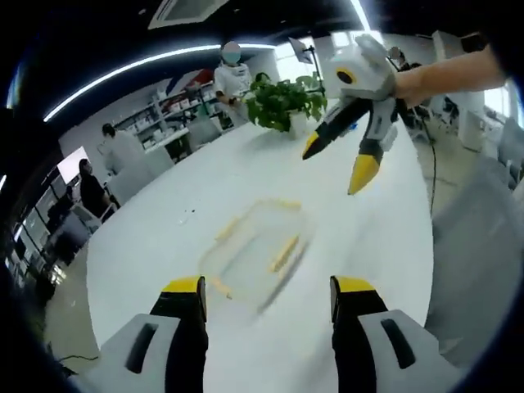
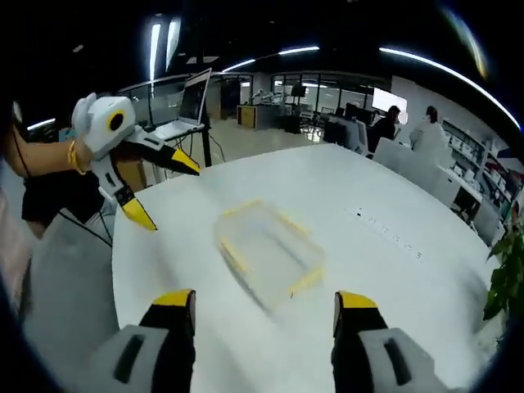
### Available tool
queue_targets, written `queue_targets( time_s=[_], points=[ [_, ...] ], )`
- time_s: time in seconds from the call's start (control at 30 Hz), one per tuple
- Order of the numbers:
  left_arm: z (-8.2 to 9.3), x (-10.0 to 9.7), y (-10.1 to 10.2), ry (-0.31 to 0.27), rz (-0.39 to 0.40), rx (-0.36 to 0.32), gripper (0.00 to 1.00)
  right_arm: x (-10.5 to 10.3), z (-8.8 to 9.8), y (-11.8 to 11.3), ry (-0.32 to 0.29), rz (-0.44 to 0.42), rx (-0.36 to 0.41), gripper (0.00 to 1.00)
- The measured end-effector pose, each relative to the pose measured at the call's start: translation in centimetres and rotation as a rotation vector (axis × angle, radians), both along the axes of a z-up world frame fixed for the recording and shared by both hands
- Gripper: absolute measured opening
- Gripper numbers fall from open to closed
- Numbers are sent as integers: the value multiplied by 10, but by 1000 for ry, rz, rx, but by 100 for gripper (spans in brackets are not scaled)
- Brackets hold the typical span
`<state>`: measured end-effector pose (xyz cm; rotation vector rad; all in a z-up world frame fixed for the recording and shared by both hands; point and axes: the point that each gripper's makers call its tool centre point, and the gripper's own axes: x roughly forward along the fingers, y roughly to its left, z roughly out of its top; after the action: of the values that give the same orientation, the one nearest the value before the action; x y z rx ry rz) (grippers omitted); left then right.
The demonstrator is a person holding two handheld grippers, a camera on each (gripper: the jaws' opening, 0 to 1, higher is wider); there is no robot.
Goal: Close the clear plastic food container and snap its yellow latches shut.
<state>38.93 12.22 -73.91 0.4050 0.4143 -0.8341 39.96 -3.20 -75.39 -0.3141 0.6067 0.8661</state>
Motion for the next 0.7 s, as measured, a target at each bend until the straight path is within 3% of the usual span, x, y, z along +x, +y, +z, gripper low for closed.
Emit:
queue_targets(
  time_s=[0.13,0.2,0.4,0.5,0.7],
  points=[
    [5,-14,10,-5,62,-56,60,-17,1,-3,-4,-54,53,68],
    [6,-21,13,7,80,-88,60,-23,1,-8,-33,-97,51,68],
    [5,-46,29,1,105,-108,61,-46,7,-18,-74,-187,136,68],
    [2,-58,39,-9,125,-123,62,-63,5,-23,-62,-240,194,68],
    [-4,-80,50,9,178,-183,65,-99,-5,-22,-33,-286,236,68]
  ],
)
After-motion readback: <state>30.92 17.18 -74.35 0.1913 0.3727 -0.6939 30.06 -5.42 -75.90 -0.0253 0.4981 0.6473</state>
